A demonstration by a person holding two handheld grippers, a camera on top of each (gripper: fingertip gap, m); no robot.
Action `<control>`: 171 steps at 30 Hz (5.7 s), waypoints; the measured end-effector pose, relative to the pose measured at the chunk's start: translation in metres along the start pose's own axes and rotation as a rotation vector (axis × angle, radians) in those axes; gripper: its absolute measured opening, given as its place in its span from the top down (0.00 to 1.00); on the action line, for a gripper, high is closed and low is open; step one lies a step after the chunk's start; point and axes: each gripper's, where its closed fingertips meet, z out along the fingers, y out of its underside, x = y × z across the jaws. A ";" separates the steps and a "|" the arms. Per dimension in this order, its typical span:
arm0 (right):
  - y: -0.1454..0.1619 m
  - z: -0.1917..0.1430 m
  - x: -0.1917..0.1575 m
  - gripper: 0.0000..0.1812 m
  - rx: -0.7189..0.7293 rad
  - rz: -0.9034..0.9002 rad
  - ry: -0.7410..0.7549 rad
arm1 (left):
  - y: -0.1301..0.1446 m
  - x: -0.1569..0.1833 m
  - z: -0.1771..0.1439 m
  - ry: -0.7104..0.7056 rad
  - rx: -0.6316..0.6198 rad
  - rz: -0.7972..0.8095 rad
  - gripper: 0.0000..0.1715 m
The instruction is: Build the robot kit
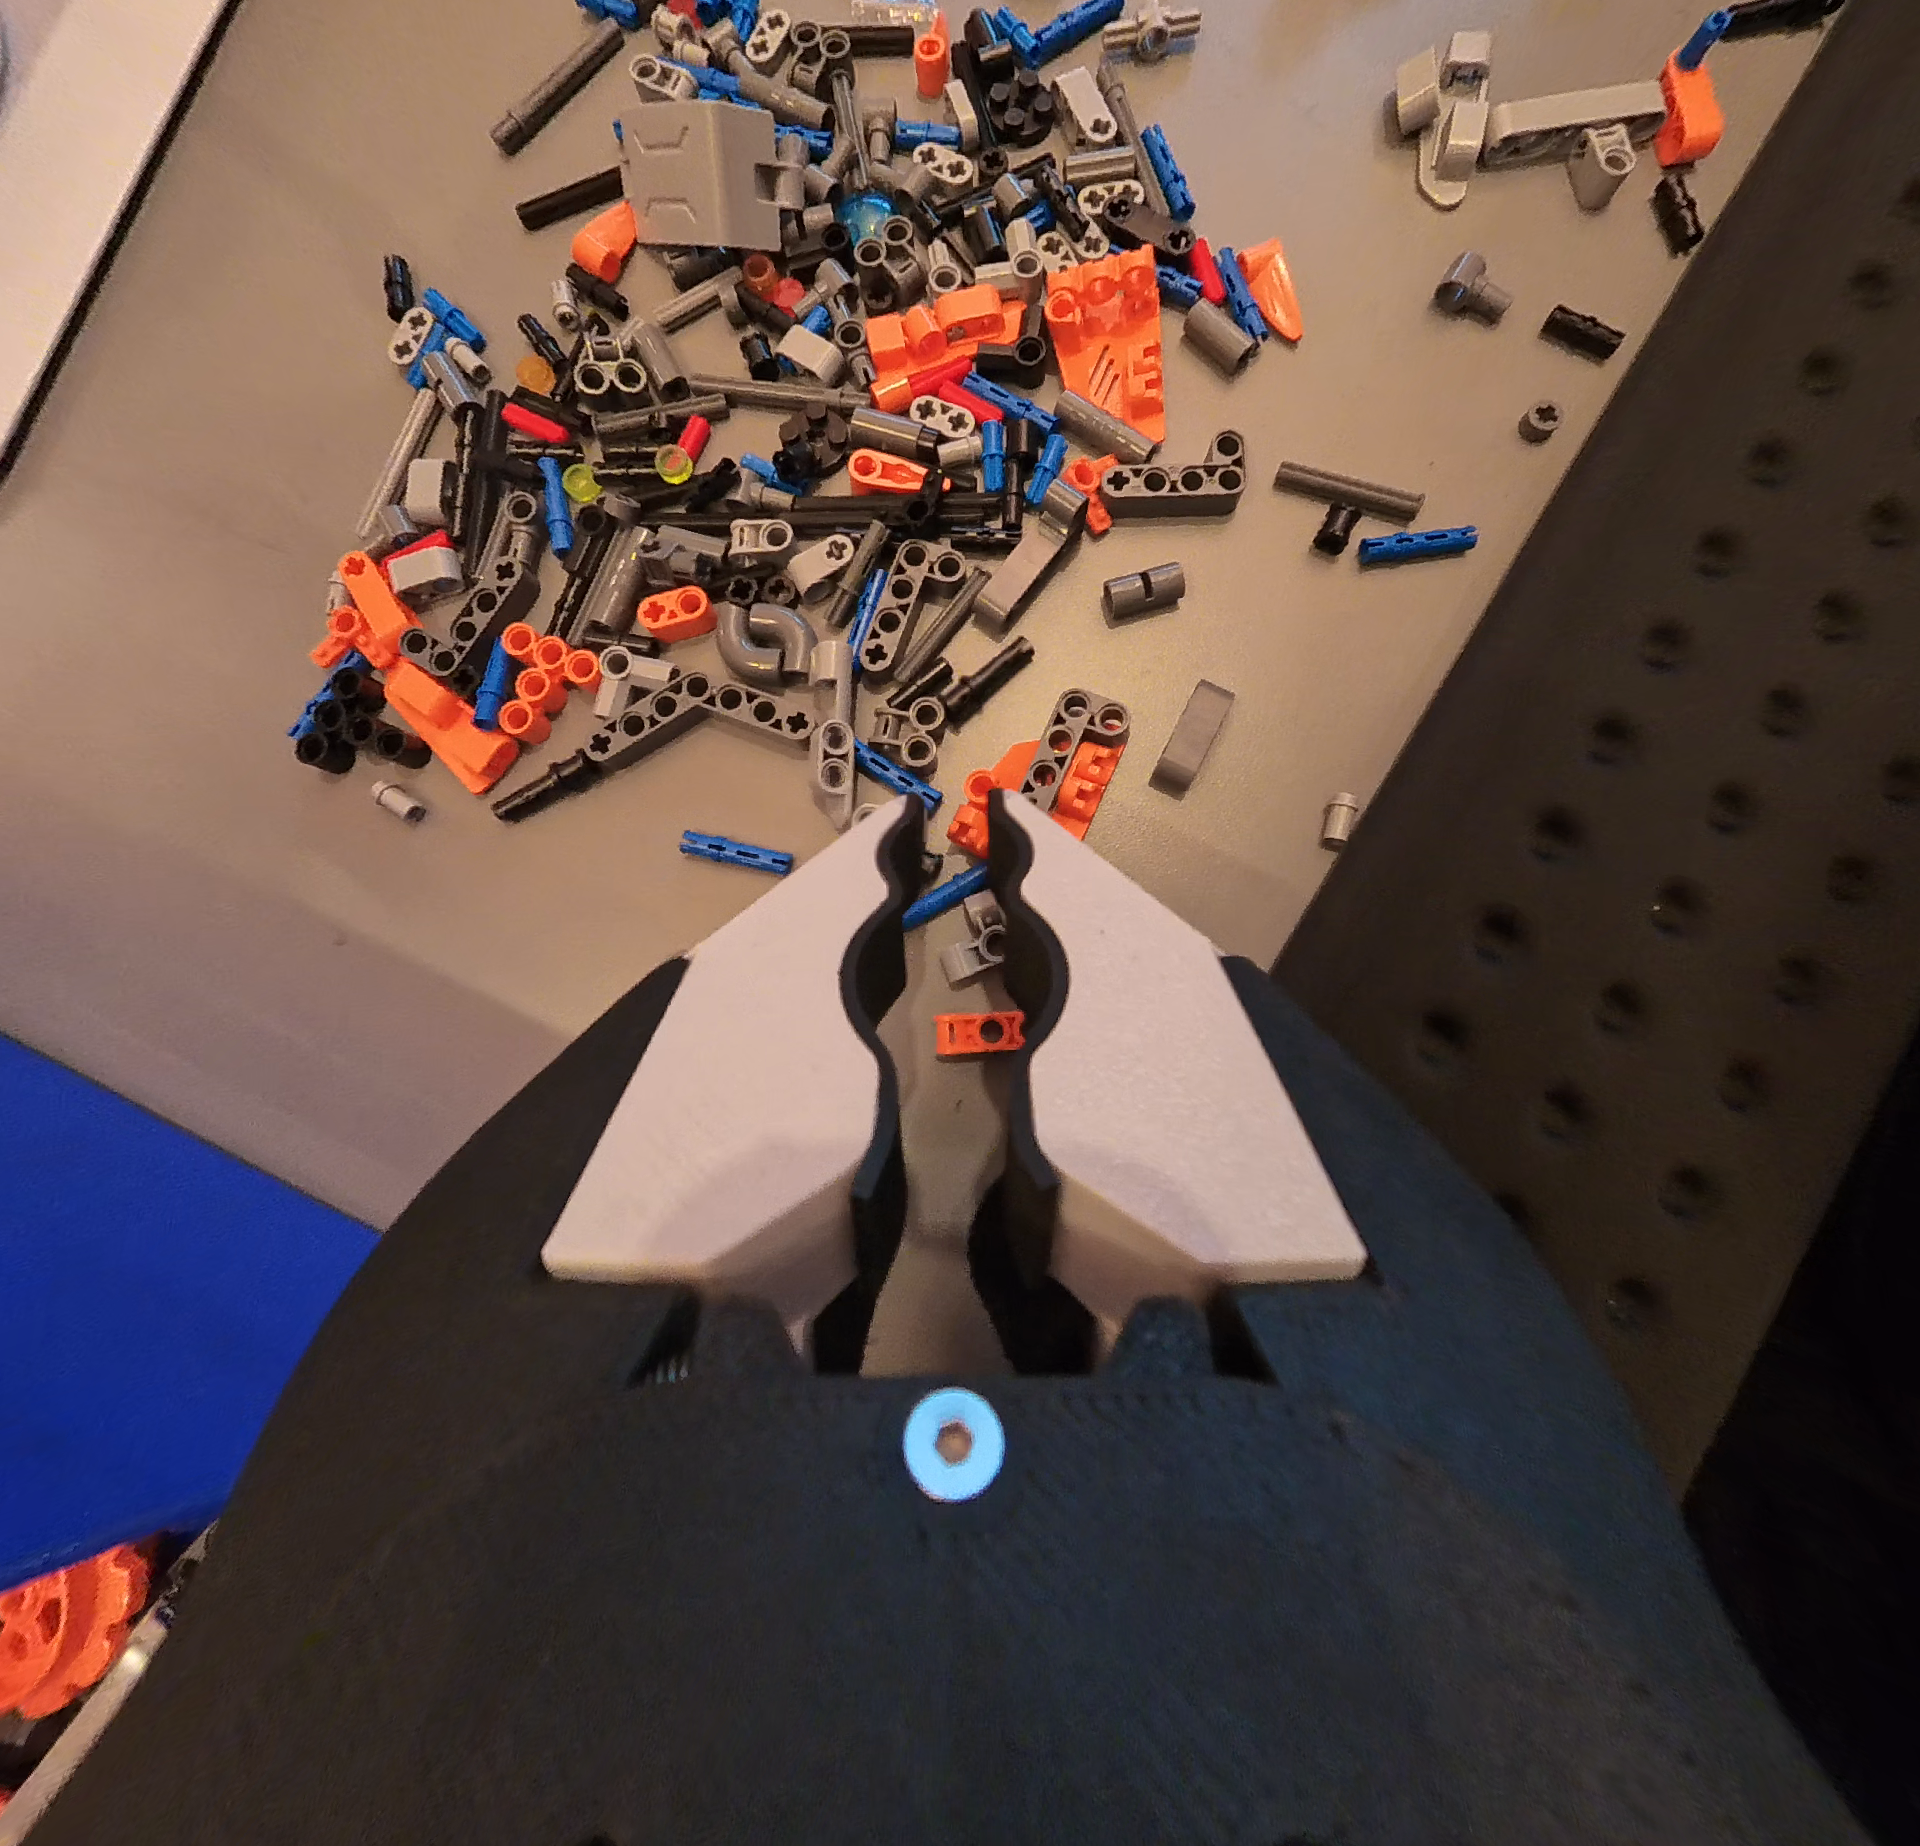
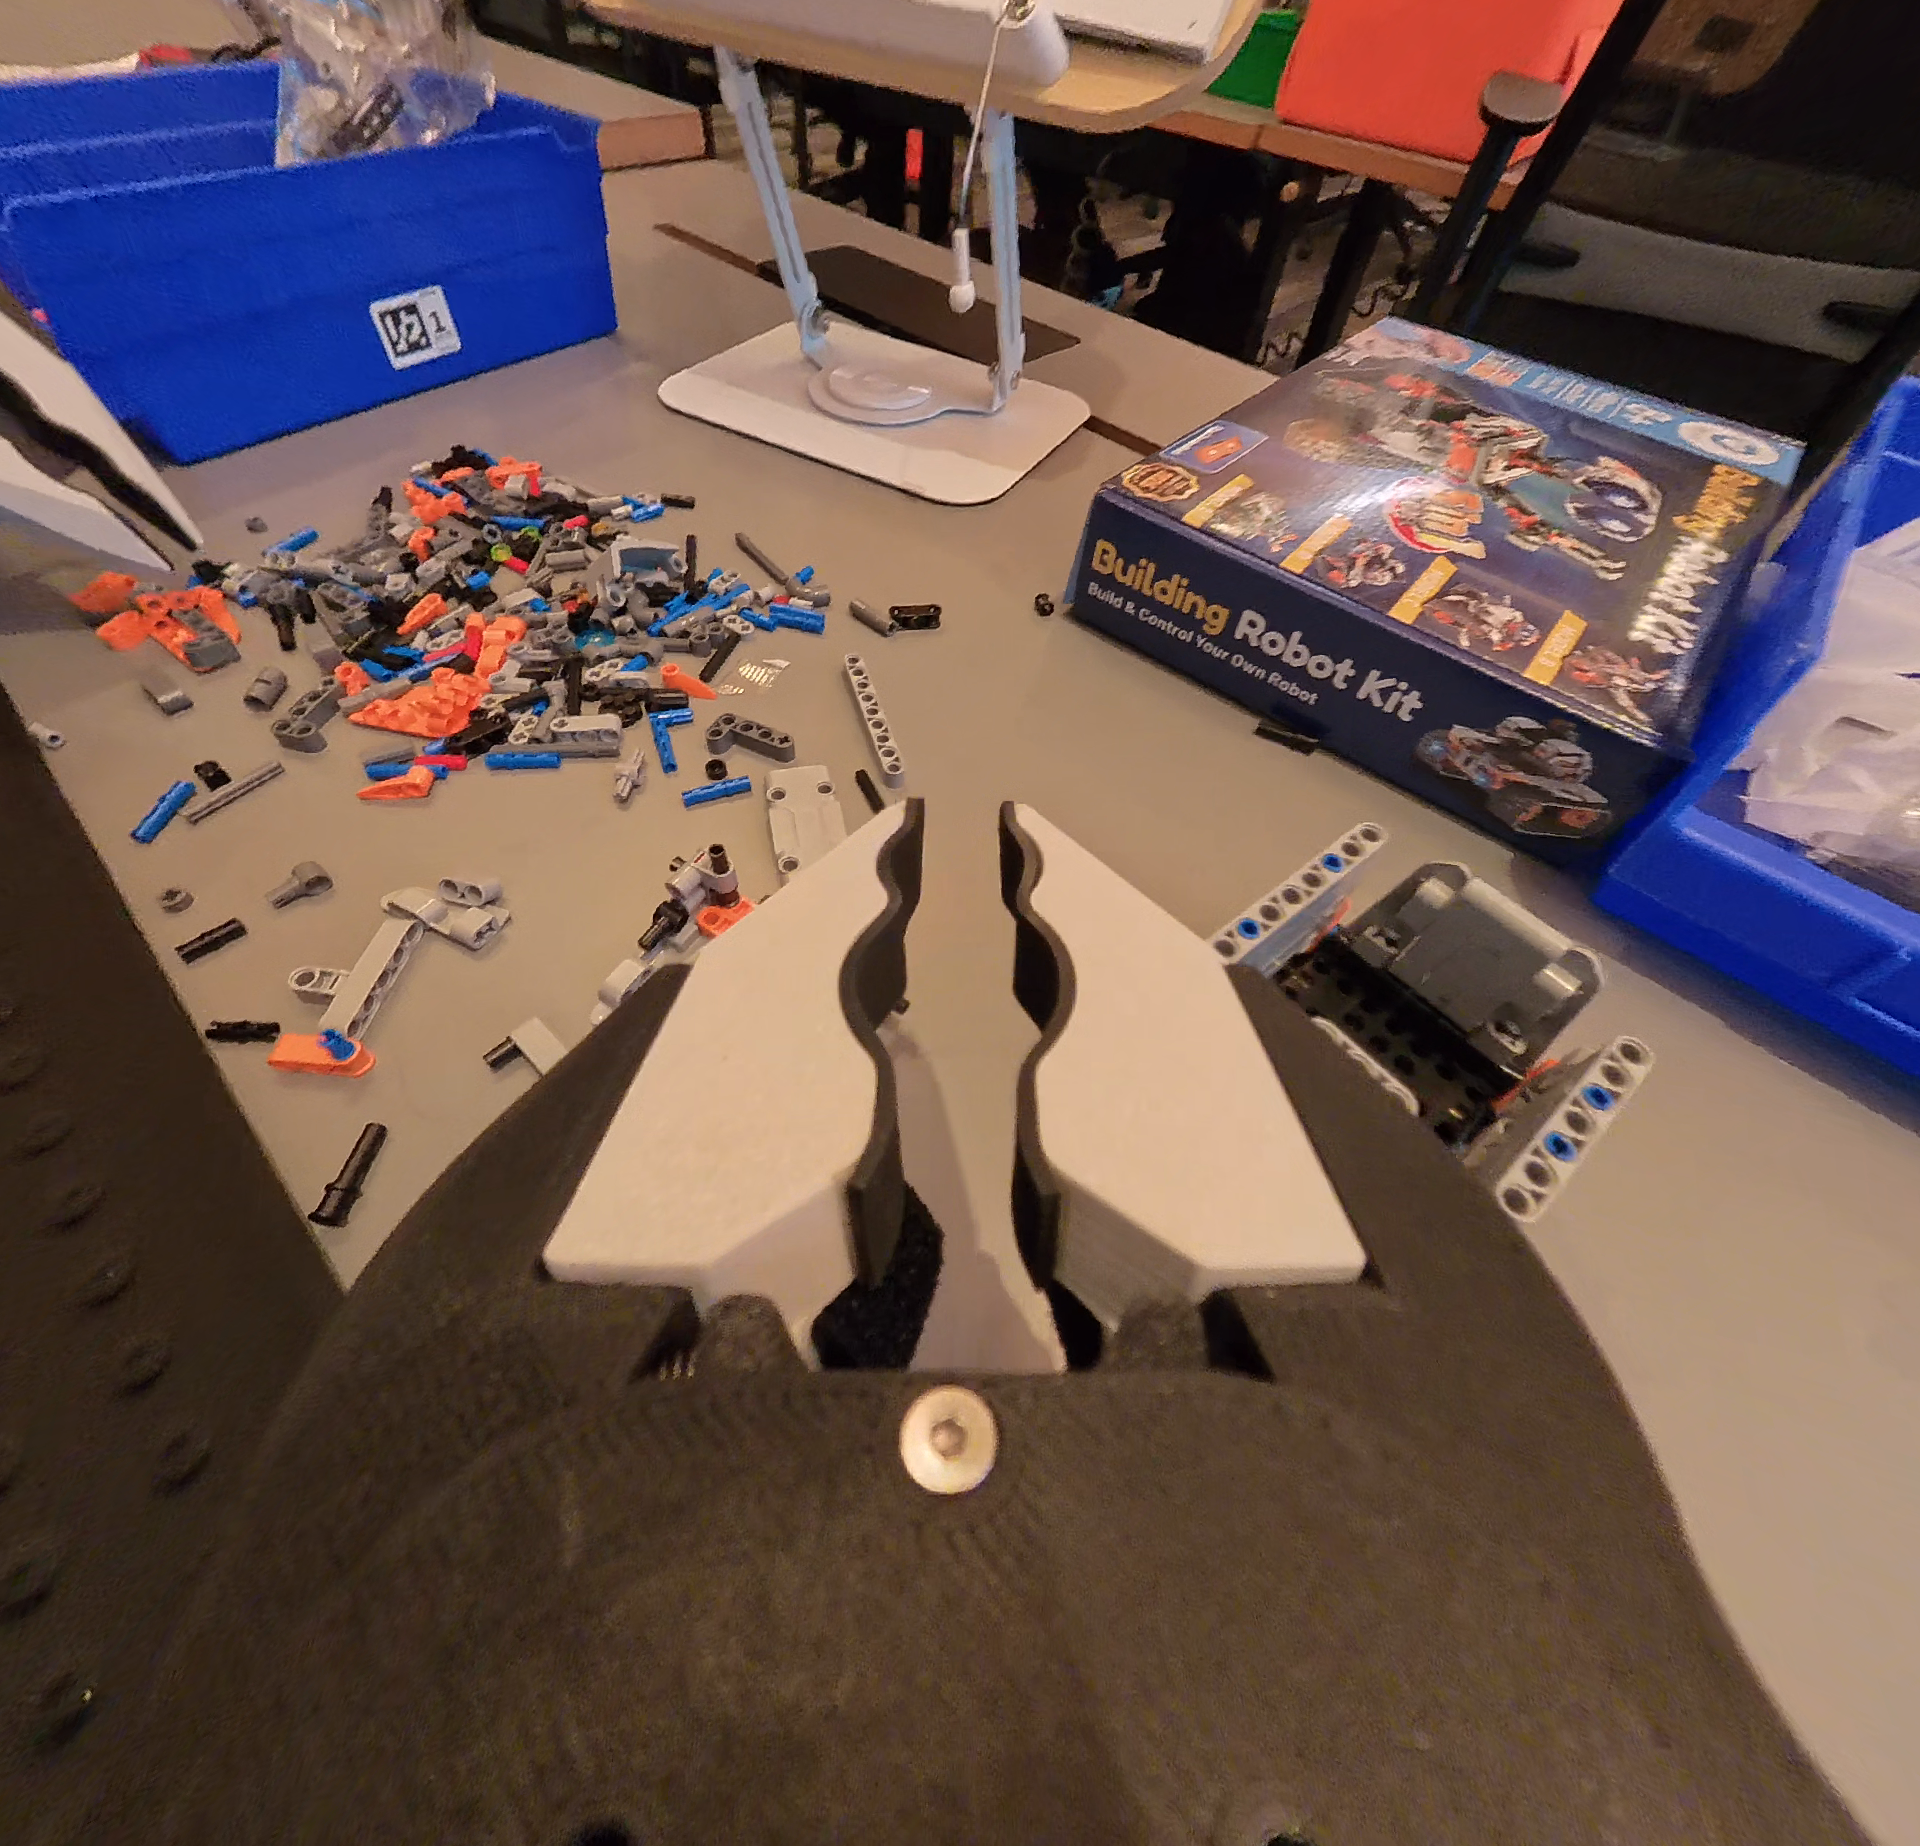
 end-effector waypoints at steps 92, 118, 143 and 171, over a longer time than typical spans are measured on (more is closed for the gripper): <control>0.046 -0.003 0.086 0.62 -0.382 0.120 0.022 | -0.028 0.013 0.004 -0.015 0.152 0.049 0.93; 0.026 0.044 0.044 0.56 -0.492 -0.155 -0.222 | -0.043 0.025 0.020 0.064 0.198 0.050 0.93; 0.025 0.034 0.036 0.58 -0.502 -0.171 -0.224 | -0.041 0.024 0.022 0.059 0.188 0.045 0.93; 0.029 0.022 0.025 0.65 -0.514 -0.161 -0.252 | -0.041 0.024 0.023 0.059 0.182 0.045 0.93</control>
